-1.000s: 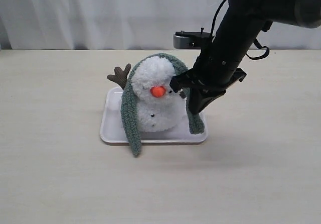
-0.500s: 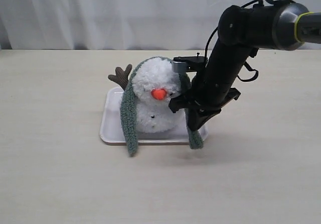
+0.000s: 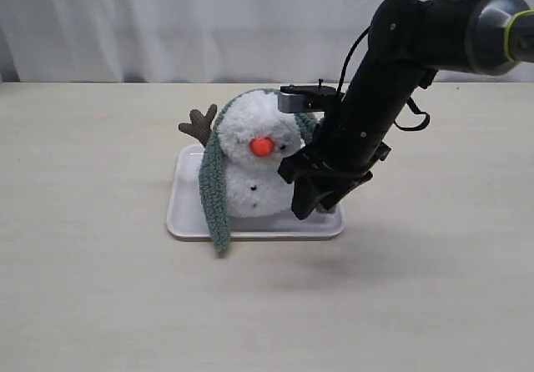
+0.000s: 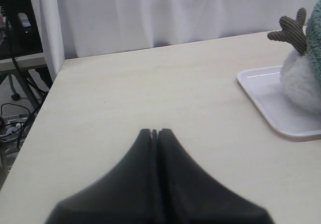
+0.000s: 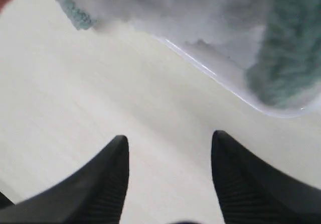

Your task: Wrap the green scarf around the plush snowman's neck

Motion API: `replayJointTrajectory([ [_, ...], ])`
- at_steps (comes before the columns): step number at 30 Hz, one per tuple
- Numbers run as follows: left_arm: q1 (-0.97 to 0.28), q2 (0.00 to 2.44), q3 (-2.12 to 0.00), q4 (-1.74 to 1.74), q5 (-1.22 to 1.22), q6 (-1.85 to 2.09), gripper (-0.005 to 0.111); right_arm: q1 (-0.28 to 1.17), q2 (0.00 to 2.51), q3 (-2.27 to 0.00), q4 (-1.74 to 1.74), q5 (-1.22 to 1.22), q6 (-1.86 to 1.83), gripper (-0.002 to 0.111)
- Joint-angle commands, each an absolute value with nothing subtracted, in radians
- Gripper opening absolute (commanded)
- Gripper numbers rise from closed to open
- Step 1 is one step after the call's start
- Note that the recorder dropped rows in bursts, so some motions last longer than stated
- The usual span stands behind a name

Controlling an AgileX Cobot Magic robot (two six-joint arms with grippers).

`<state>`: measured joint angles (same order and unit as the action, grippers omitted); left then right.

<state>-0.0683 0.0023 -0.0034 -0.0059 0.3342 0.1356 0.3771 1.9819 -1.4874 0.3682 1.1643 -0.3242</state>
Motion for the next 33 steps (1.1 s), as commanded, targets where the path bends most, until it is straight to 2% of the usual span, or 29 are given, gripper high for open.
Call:
replayJointTrajectory([
  [1, -0.065, 0.0, 0.0, -0.009, 0.325, 0.134, 0.0, 0.376, 1.897, -1.511, 0.379, 1.169, -0.323, 0.049],
  [5, -0.065, 0.0, 0.0, -0.009, 0.325, 0.134, 0.0, 0.376, 1.867, -1.511, 0.357, 1.221, -0.334, 0.055],
  [7, -0.065, 0.0, 0.0, -0.009, 0.325, 0.134, 0.0, 0.376, 1.844, -1.511, 0.323, 1.221, -0.307, 0.052],
  [11, -0.065, 0.0, 0.0, -0.009, 0.325, 0.134, 0.0, 0.376, 1.77, -1.511, 0.297, 0.936, -0.311, 0.022],
  [13, -0.065, 0.0, 0.0, -0.009, 0.325, 0.134, 0.0, 0.376, 1.755, -1.511, 0.299, 0.793, -0.314, 0.004],
  [17, -0.065, 0.0, 0.0, -0.009, 0.325, 0.134, 0.0, 0.376, 1.793, -1.507, 0.298, 0.683, -0.299, 0.004],
  [33, -0.065, 0.0, 0.0, -0.009, 0.325, 0.134, 0.0, 0.376, 1.955, -1.507, 0.329, 0.671, -0.291, 0.004],
])
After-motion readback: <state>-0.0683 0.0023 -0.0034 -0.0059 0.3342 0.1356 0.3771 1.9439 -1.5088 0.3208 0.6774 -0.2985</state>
